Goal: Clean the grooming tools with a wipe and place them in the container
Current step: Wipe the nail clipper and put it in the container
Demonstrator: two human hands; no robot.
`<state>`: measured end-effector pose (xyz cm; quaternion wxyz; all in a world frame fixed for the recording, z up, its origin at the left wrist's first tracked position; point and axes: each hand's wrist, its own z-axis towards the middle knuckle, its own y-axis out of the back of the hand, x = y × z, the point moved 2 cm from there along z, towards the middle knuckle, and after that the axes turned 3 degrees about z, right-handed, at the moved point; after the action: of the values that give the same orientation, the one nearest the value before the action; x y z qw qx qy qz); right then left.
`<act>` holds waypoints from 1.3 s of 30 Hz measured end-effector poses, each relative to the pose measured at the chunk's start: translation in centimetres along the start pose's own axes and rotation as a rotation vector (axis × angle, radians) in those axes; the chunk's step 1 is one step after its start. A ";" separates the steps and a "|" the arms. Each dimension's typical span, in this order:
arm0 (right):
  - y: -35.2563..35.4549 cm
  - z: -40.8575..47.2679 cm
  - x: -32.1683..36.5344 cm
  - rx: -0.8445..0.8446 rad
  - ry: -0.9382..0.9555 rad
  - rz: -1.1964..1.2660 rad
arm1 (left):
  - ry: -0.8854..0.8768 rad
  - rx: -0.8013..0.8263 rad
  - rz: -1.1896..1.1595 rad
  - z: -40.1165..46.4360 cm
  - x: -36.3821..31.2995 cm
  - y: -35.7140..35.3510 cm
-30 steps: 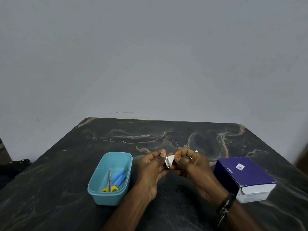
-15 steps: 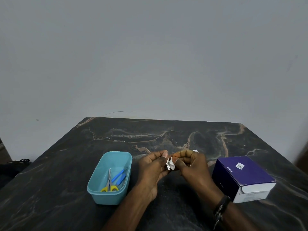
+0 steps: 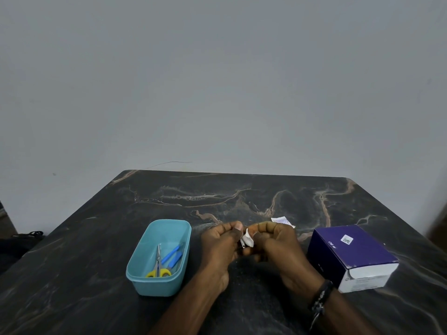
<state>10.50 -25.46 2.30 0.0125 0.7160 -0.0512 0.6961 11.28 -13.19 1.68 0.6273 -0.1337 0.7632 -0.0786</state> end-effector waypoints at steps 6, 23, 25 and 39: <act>-0.1 -0.4 0.6 0.082 0.029 -0.002 | 0.005 -0.036 -0.035 0.0 -0.2 0.0; 0.9 0.0 0.7 0.025 0.031 -0.069 | -0.037 -0.084 -0.135 0.0 -0.5 0.0; 1.0 0.0 0.8 -0.011 0.051 -0.073 | -0.050 -0.088 -0.136 0.1 -0.5 0.0; 0.3 0.2 -0.2 -0.183 0.171 -0.216 | -0.016 0.020 -0.077 -0.1 0.2 -0.4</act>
<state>10.62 -25.73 2.05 0.1568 0.6515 -0.0360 0.7414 11.24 -13.62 1.62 0.6313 -0.1573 0.7516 -0.1092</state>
